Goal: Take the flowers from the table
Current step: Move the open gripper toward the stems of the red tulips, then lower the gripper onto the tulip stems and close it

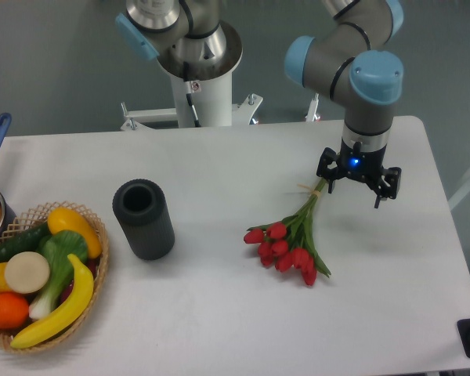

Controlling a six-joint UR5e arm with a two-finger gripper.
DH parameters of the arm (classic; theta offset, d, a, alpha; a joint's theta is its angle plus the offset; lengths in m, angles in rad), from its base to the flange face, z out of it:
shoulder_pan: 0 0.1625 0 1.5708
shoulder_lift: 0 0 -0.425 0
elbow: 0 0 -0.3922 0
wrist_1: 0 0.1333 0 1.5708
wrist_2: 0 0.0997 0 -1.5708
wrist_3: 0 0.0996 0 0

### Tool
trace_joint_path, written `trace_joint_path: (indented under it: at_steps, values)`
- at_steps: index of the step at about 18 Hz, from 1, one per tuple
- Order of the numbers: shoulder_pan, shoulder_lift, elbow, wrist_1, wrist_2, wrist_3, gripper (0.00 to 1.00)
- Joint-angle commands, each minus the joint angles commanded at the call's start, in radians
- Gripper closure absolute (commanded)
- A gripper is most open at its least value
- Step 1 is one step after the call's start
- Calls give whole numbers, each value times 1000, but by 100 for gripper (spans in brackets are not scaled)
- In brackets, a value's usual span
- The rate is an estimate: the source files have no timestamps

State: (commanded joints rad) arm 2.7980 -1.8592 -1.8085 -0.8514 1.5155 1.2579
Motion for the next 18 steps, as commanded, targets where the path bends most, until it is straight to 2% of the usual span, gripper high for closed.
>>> trace_joint_path:
  at_steps: [4,10,18]
  values:
    - [0,2,-3,2,5,0,0]
    - [-3,5,-40,11,5,-12,0]
    - [-28,-20,-64,8,3,-2,0]
